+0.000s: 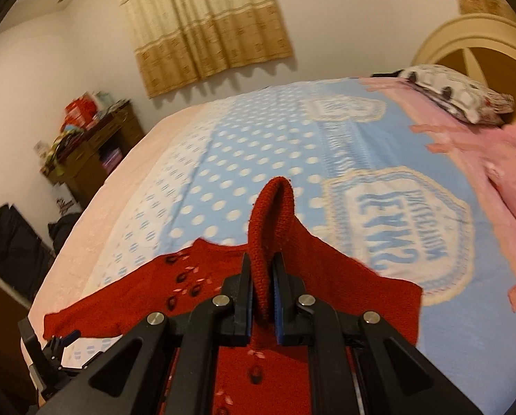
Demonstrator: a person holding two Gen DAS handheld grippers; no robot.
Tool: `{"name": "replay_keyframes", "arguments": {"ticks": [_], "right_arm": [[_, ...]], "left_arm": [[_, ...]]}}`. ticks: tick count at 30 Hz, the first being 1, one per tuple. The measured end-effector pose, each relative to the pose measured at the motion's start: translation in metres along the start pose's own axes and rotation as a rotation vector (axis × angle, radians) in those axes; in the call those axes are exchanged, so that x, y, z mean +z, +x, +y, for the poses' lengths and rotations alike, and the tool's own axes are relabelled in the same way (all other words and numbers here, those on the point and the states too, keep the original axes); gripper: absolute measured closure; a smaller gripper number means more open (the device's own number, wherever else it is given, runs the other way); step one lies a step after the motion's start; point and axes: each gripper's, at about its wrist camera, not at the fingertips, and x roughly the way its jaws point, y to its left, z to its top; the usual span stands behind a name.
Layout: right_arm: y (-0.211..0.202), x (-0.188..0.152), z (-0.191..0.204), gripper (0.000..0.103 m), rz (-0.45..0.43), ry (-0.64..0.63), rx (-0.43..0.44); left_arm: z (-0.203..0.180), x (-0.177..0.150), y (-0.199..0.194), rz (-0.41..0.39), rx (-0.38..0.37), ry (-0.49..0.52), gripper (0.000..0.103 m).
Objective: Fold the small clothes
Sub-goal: 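Lift the cuff with the right tool and lay the sleeve across the sweater body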
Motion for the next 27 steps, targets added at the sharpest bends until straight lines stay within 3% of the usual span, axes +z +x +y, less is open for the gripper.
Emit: {"name": "replay_keyframes", "arguments": {"ticks": [12,18,20,22,25,27], "right_arm": [[0.095,-0.047,0.115,0.094,0.154,-0.202,0.091],[0.144,-0.087,0.137,0.093,0.272,-0.248,0.157],[0.152,-0.099,0.134,0.082,0.327,-0.251,0.187],[0.148,-0.107,0.124,0.038,0.347,-0.242,0.214],[0.128,-0.119,0.097,0.036,0.356,-0.19,0.245],[0.11,-0.129,0.074,0.036,0.35,-0.165,0.22]], "left_arm": [[0.024,-0.003,-0.005,-0.022,0.002,-0.03,0.0],[0.021,-0.001,-0.005,-0.013,-0.003,-0.028,0.0],[0.018,0.001,-0.006,-0.01,-0.003,-0.019,0.0],[0.015,0.003,-0.008,-0.013,-0.009,-0.011,0.0],[0.007,0.006,-0.01,-0.015,-0.033,0.003,0.0],[0.001,0.009,-0.009,-0.011,-0.059,0.006,0.0]]}}
